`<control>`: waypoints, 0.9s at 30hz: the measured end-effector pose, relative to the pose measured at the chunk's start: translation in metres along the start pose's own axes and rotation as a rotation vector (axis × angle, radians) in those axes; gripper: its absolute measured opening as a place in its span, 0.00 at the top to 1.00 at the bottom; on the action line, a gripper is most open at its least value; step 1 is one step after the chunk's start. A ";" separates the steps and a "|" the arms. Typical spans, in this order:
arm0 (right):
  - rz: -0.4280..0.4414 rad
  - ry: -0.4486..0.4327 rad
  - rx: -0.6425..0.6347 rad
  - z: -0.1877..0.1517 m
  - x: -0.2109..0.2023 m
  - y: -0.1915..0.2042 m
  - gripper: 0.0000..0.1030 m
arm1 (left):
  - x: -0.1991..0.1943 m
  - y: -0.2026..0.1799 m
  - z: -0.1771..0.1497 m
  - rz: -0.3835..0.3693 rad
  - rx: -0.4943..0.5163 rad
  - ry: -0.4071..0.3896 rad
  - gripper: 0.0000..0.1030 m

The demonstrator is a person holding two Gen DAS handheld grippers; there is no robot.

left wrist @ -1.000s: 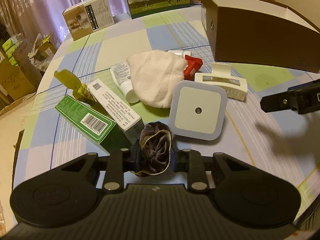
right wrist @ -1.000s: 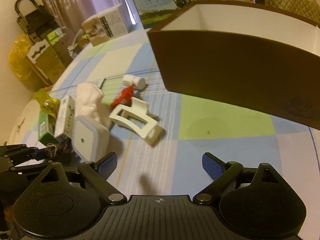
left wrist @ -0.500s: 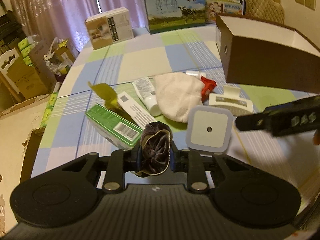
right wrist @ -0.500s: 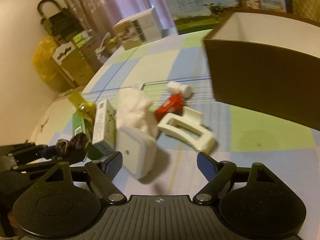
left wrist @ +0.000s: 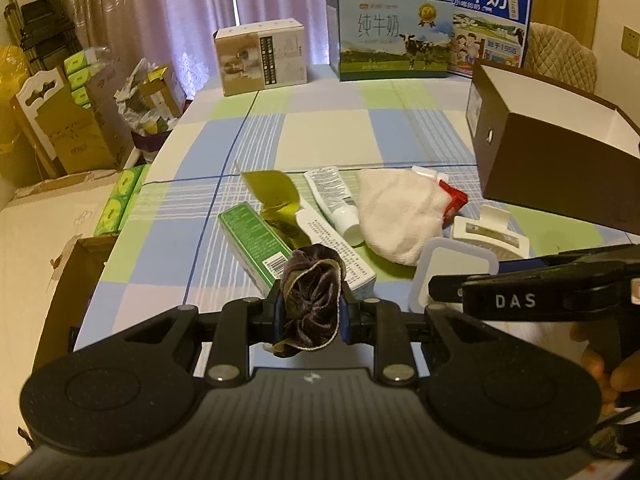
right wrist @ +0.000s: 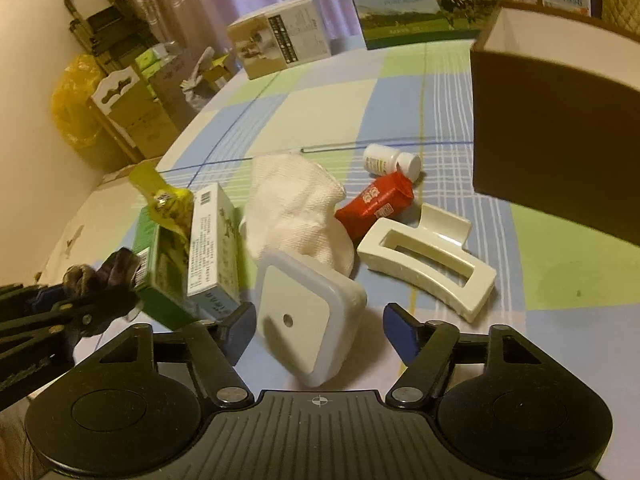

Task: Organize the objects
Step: 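Grasp the white square night-light with the right tool and lift both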

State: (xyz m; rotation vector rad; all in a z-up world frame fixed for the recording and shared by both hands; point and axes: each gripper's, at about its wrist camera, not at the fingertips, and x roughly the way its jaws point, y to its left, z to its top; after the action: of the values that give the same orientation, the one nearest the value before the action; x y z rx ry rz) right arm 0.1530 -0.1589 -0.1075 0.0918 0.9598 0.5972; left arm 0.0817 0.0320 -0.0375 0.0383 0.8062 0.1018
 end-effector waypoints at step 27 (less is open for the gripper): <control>-0.011 -0.229 -0.084 0.012 -0.107 -0.007 0.76 | -0.019 -0.030 0.017 -0.040 0.037 -0.036 0.79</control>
State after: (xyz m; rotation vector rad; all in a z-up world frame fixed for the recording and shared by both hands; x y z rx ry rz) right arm 0.1196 -0.2180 -0.0238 0.0783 0.7122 0.6025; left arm 0.0832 -0.0002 -0.0145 0.0586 0.7721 0.0485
